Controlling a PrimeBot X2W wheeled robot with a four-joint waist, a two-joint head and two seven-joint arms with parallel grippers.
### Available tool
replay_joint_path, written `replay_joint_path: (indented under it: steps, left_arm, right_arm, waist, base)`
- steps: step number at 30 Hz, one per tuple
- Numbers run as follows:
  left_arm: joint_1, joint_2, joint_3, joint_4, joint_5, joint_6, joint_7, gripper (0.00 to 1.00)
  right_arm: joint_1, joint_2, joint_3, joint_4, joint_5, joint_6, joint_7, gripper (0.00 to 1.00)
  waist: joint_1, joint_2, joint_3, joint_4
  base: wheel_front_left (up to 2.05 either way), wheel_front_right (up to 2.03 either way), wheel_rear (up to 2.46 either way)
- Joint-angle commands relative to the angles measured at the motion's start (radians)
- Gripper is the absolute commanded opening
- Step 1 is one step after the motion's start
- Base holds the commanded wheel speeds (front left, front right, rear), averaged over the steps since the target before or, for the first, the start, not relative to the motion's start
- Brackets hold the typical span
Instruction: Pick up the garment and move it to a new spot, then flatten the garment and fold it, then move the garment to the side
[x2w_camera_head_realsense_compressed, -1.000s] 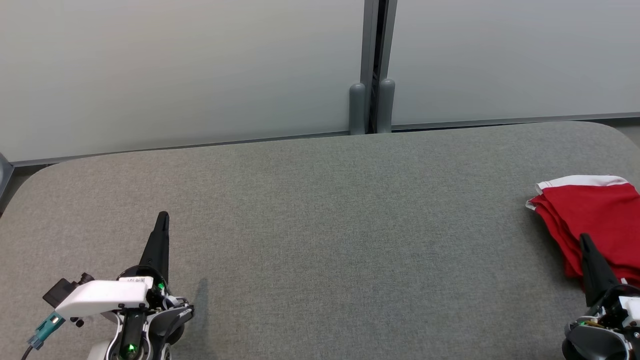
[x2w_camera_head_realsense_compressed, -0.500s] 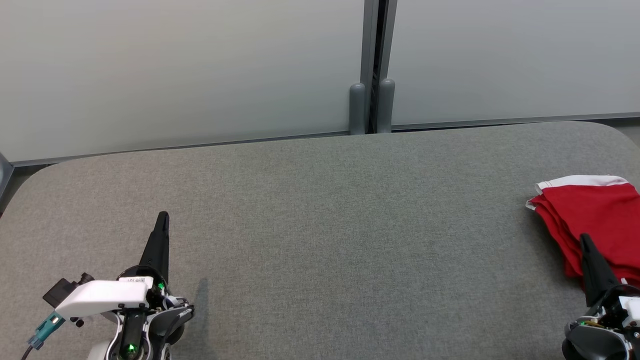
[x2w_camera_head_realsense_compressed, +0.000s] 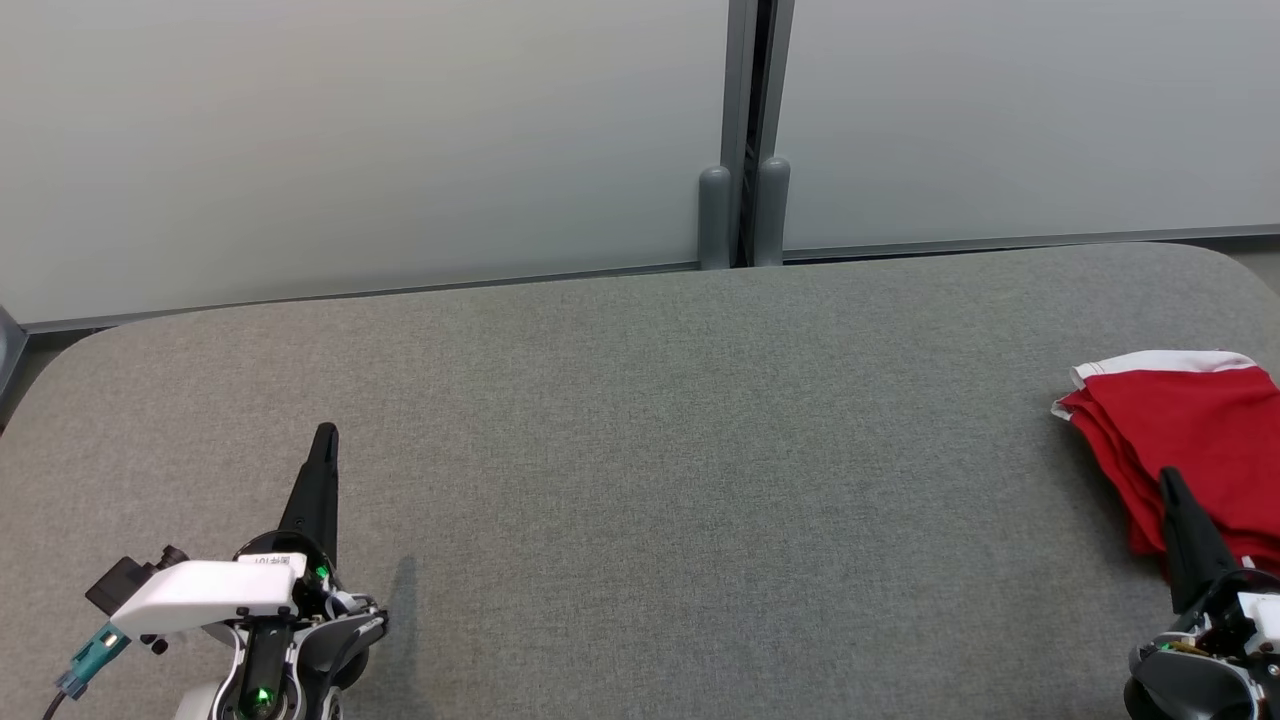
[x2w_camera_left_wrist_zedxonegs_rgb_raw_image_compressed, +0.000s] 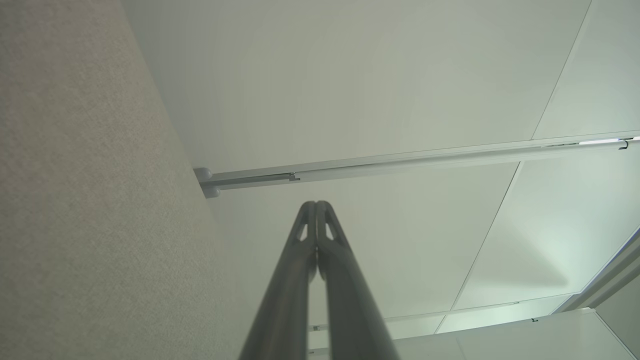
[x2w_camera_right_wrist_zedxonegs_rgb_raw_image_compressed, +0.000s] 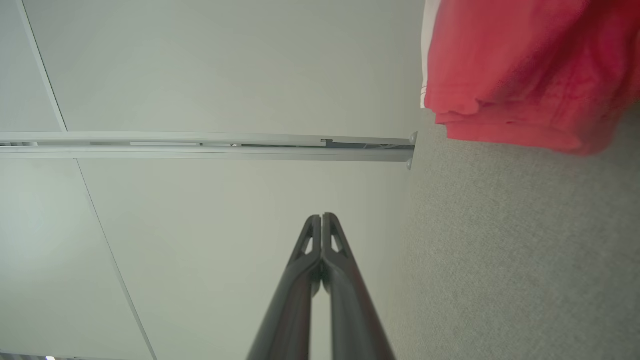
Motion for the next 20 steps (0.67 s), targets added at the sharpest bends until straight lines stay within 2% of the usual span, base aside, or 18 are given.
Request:
replay_joint_path:
  steps: [1,20]
  left_arm:
    - [-0.019,0.003,0.004,-0.001,-0.004,-0.004,0.004,0.00]
    - [-0.019,0.003,0.004,-0.001,-0.004,-0.004,0.004,0.00]
  right_arm:
    - [-0.009,-0.009,-0.004,0.002,0.006,0.002,0.005,0.00]
    - [-0.009,-0.009,-0.004,0.002,0.006,0.002,0.005,0.00]
  waist:
    - [0.0000,0.0000,0.000,0.000]
    - [0.0000,0.0000,0.000,0.000]
  base:
    - [0.00,0.00,0.00]
    - [0.00,0.00,0.00]
